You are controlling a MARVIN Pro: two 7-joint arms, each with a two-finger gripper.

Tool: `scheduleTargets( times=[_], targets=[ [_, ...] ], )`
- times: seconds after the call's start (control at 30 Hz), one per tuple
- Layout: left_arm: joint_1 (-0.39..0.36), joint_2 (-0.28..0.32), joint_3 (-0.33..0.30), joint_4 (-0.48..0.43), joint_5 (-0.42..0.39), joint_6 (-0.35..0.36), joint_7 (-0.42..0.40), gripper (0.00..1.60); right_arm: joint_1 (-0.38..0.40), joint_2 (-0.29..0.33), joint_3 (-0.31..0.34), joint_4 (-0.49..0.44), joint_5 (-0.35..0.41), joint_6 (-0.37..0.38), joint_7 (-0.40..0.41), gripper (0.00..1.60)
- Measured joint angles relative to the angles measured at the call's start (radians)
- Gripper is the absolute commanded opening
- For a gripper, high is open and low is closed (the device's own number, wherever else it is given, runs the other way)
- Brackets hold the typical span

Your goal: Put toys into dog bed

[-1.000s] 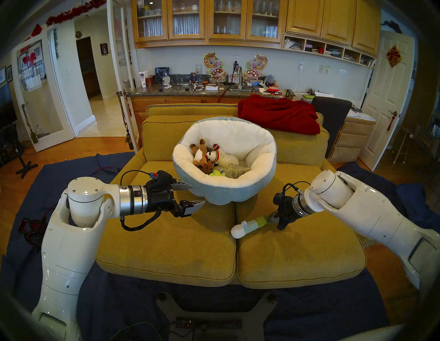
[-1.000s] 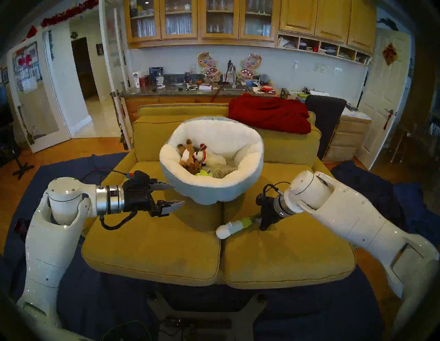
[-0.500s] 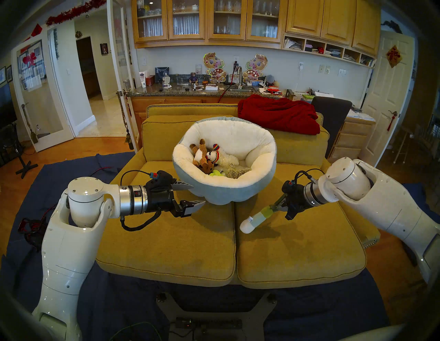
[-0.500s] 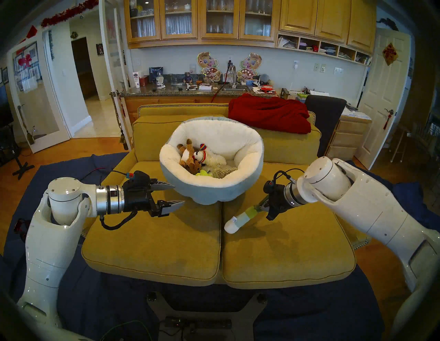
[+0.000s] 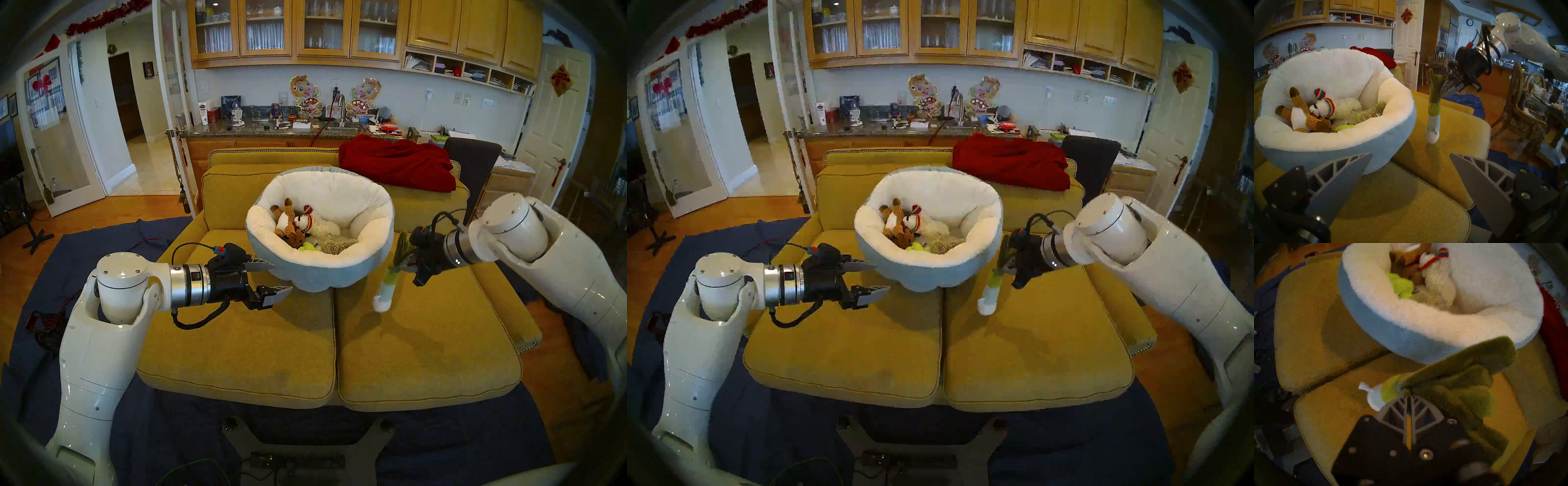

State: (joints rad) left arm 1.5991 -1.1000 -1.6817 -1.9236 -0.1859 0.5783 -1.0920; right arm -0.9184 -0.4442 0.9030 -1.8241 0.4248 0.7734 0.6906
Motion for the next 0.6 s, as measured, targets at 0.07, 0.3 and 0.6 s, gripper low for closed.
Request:
scheduleTargets(
  times=[0.07,0.3,0.6],
  targets=[
    [0.000,0.000,0.000,0.000,0.000,0.000,0.000,1.60,0.013,-0.001,0.015,-0.008,0.001,0.008,0.000,0.00],
    [0.000,-0.001,-0.001,0.000,0.002,-0.001,-0.001,1.60,0.069,-0.034,0.063,-0.030,-0.005,0.048,0.000,0.00],
    [0.000,-0.002,-0.001,0.000,0.003,-0.001,-0.002,1.60,0.135,-0.124,0.100,-0.019,-0.037,0.103,-0.009,0.00]
  ],
)
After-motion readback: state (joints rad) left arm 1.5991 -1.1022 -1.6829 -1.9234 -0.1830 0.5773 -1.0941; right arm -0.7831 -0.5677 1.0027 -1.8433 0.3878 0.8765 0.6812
